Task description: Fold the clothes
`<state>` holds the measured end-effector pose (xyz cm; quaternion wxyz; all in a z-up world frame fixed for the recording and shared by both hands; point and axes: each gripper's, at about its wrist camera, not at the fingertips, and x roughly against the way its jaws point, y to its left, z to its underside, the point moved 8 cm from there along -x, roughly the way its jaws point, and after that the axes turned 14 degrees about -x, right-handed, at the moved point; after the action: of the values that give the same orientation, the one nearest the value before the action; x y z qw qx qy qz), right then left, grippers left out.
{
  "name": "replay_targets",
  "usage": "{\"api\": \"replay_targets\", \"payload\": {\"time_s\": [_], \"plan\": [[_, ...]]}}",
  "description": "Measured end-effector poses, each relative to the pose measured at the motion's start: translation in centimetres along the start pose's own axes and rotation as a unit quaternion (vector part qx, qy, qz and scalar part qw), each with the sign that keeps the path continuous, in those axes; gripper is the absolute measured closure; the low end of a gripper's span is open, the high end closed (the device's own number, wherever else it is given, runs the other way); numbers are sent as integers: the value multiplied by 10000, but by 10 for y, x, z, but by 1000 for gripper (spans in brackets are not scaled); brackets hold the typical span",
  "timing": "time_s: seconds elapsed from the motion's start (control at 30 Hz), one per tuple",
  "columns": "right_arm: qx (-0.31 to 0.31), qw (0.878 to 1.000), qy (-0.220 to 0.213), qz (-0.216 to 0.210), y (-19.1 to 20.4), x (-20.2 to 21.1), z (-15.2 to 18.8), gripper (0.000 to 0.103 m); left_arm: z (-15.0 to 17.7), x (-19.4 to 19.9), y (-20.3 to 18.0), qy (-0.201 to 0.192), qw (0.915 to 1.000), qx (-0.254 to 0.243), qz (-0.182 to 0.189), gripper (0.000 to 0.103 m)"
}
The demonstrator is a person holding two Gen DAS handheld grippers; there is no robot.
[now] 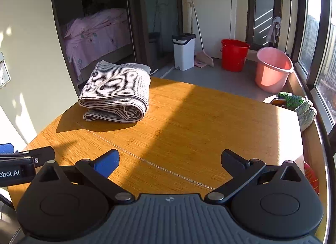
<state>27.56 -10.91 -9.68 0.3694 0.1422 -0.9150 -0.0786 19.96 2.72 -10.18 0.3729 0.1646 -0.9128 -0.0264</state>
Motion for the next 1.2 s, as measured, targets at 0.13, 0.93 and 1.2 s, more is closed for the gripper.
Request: {"api": "replay_targets", "payload": {"time_s": [0.13, 0.93, 1.2], "plan": [[59, 10000, -51, -18, 2, 1, 0, 0, 0, 1, 0, -20, 10000, -11, -32, 0], [157, 9998, -66, -75, 10, 11, 5, 0, 11, 6, 3, 66, 9999, 80, -94, 0], [140, 9999, -58, -63, 6, 12, 7, 0, 11, 9, -1, 35, 9999, -36, -162, 0]]}}
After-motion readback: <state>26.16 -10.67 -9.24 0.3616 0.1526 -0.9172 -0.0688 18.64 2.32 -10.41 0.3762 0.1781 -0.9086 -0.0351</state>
